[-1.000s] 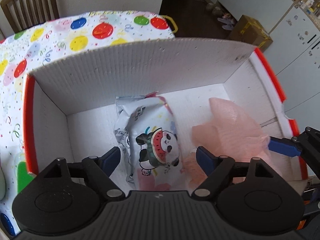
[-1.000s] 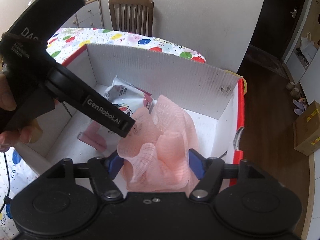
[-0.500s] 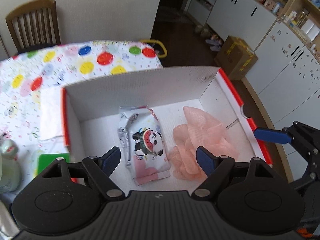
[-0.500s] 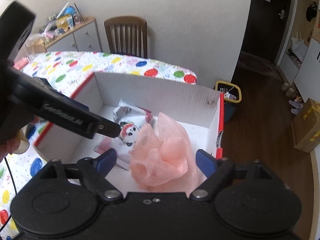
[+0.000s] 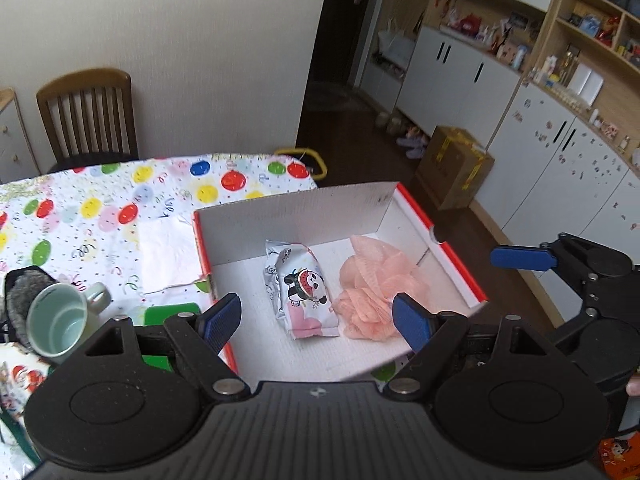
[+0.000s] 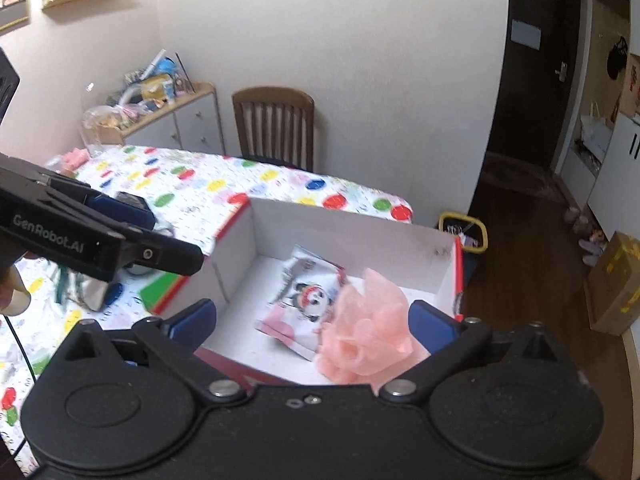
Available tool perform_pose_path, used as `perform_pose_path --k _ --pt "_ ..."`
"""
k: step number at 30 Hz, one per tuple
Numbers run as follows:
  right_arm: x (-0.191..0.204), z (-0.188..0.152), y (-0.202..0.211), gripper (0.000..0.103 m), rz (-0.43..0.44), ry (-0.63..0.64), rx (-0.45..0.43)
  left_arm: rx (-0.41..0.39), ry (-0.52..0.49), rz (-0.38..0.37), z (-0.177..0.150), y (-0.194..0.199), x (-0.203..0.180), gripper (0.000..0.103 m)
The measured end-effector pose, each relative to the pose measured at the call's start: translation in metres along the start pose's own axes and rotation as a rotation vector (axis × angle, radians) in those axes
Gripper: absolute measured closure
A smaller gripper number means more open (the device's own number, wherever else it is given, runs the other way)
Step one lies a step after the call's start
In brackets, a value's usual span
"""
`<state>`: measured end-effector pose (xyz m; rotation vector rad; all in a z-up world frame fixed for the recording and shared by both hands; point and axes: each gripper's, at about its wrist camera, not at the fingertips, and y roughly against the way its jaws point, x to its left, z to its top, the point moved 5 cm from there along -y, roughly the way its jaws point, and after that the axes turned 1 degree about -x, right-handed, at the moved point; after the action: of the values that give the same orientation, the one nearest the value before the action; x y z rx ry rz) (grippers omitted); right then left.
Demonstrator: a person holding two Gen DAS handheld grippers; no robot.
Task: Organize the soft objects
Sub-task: 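Open both tools to drop the puff and snack bag into the box, then move both tools back toward the green sponge and clear plastic bag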
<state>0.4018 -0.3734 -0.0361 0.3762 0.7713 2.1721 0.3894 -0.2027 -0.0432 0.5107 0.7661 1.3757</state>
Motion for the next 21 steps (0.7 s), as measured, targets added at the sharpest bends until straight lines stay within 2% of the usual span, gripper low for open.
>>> perform_pose_path --k 4,11,21 --pt "0.019 0.003 0.012 0.0 0.016 0.005 -0.033 -0.039 0.005 -0.01 -0.012 0.031 0.004 0.02" --pt "0.053 0.005 0.031 0.0 0.044 -0.01 -0.085 -0.08 0.028 -0.014 -0.037 0.072 0.021 0.012" --pt "0.113 0.004 0.038 0.0 0.064 -0.034 -0.102 -0.131 0.051 0.02 -0.077 0.123 0.082 0.003"
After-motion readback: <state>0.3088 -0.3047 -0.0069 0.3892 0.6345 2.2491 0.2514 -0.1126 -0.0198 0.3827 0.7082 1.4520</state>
